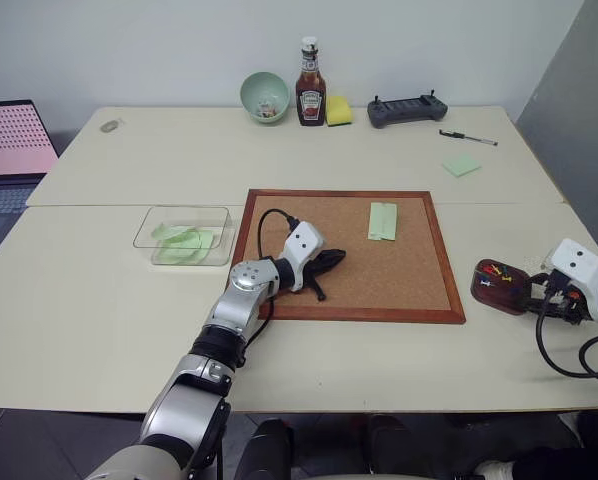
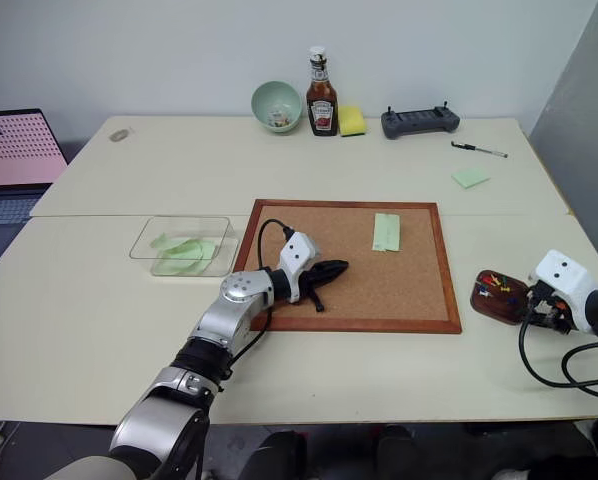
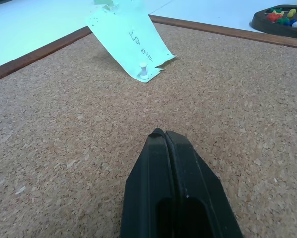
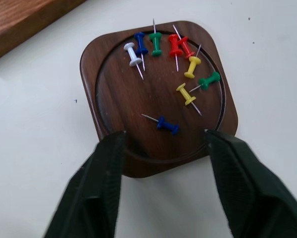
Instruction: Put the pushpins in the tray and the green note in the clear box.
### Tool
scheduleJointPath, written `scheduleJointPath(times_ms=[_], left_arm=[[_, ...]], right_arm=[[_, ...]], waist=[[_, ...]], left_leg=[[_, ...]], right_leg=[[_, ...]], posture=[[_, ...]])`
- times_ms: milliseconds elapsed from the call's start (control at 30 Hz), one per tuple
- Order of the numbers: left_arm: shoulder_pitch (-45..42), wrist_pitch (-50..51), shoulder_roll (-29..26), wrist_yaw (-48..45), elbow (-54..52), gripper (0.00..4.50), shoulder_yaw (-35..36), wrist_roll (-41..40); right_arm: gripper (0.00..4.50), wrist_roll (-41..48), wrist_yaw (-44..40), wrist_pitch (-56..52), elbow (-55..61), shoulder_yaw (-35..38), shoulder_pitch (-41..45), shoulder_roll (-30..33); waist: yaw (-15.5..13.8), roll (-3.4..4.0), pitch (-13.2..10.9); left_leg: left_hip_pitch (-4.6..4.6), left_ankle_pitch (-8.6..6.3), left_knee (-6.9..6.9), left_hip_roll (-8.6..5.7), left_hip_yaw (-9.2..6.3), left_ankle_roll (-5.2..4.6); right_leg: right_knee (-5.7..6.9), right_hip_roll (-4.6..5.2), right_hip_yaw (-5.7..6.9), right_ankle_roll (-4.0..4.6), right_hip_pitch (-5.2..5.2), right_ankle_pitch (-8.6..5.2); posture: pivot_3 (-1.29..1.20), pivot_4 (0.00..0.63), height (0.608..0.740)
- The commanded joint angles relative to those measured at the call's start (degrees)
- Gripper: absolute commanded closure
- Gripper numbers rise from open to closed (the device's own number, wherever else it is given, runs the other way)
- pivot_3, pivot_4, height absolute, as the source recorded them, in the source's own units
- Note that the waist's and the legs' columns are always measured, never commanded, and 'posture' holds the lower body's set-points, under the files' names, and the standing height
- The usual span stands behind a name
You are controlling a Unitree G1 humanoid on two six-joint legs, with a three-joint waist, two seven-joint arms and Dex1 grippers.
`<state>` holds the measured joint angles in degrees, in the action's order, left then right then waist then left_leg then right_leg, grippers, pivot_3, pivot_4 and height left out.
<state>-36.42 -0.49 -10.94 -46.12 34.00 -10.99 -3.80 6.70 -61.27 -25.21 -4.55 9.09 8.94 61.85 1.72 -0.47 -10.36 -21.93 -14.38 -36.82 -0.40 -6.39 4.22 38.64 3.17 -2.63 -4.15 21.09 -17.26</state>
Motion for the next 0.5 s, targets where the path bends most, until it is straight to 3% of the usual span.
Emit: scheduleJointPath(times_ms=[33, 233, 500], left_arm=[[1.1, 0.8, 0.2, 0.3, 2.7, 4.5, -1.3, 1.8], [1.1, 1.1, 0.6, 0.1, 2.3, 4.5, -0.5, 0.8], [1.1, 1.9, 1.0, -0.6, 1.5, 4.5, 0.8, -0.2]], right_arm=[[1.09, 3.8, -1.2, -2.2, 4.6, 2.4, 2.8, 0.6], [1.09, 8.5, 0.2, -5.8, 10.0, 1.0, 6.5, -3.7], [1.09, 8.8, 8.1, -5.6, 10.9, -6.4, 16.1, -18.6]], waist=[[0.0, 0.02, 0.0], [0.0, -0.02, 0.0], [0.0, -0.03, 0.0]], left_leg=[[0.0, 0.0, 0.0, 0.0, 0.0, 0.0], [-0.01, 0.0, -0.01, 0.0, -0.02, 0.0], [-0.02, 0.0, 0.0, 0.02, -0.03, 0.0]], right_leg=[[0.0, 0.0, 0.0, 0.0, 0.0, 0.0], [-0.02, 0.0, 0.02, 0.01, -0.02, 0.0], [-0.02, -0.01, 0.03, 0.02, 0.01, 0.02]], posture=[[0.0, 0.15, 0.74], [0.0, 0.15, 0.74], [0.0, 0.15, 0.74]])
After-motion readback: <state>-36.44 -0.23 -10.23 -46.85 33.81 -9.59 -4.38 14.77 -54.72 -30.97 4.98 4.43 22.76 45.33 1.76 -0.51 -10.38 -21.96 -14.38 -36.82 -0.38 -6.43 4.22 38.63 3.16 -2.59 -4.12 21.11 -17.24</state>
